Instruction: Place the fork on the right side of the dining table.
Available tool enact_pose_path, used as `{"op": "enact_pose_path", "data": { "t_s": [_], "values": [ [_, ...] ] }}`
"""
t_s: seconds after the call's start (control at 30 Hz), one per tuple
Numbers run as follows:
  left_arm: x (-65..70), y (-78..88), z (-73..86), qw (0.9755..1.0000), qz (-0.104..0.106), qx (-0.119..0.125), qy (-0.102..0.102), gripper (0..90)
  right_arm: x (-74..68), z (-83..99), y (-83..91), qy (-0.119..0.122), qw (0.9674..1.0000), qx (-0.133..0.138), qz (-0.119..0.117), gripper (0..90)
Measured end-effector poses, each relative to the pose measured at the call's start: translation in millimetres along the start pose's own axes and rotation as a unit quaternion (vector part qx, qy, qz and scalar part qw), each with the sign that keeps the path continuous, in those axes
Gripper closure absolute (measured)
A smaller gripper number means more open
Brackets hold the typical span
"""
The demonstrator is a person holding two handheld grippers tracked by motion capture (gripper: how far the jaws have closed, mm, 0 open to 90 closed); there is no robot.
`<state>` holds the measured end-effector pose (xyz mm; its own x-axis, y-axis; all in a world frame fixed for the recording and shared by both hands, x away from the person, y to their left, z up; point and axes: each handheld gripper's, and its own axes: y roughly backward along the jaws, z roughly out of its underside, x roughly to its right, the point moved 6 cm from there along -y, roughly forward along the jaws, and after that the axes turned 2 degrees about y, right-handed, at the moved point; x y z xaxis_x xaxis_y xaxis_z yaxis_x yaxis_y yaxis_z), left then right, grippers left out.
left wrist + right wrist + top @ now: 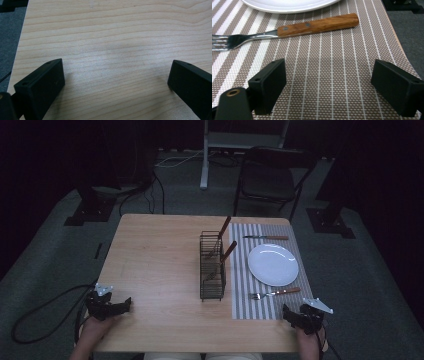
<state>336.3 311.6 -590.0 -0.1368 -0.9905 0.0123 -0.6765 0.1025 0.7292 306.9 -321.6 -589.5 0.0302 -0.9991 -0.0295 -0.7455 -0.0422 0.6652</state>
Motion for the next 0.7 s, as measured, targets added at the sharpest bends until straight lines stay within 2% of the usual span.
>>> {"op": "enact_pose_path", "data": {
  "t_s": [0.17, 0.23, 0.33, 0.43, 0.57, 0.7],
  "values": [
    [0.0, 0.0, 0.0, 1.0000, 0.000, 0.000, 0.000, 1.2, -1.1, -0.7, 0.2, 0.002, 1.0000, 0.006, 0.000, 12.6],
    [0.0, 0.0, 0.0, 1.0000, 0.000, 0.000, 0.000, 1.2, -0.9, -0.8, -0.4, 0.003, 0.9999, 0.003, 0.009, 12.6],
    [0.0, 0.0, 0.0, 1.0000, 0.000, 0.000, 0.000, 1.2, -0.6, -2.0, -1.2, -0.003, 1.0000, 0.006, 0.007, 12.7],
    [0.1, 0.0, 0.0, 1.0000, 0.000, 0.000, 0.000, 1.2, -1.4, -2.0, -1.4, 0.001, 0.9999, 0.004, 0.013, 12.7],
    [0.0, 0.0, 0.0, 1.0000, 0.000, 0.000, 0.000, 1.2, 0.5, -2.3, -1.1, -0.006, 0.9998, 0.008, 0.015, 12.7],
    [0.3, -0.2, -0.3, 1.0000, -0.002, 0.000, 0.003, 1.2, 0.4, -2.1, -1.9, -0.005, 0.9998, 0.002, 0.019, 12.8]
  ]
}}
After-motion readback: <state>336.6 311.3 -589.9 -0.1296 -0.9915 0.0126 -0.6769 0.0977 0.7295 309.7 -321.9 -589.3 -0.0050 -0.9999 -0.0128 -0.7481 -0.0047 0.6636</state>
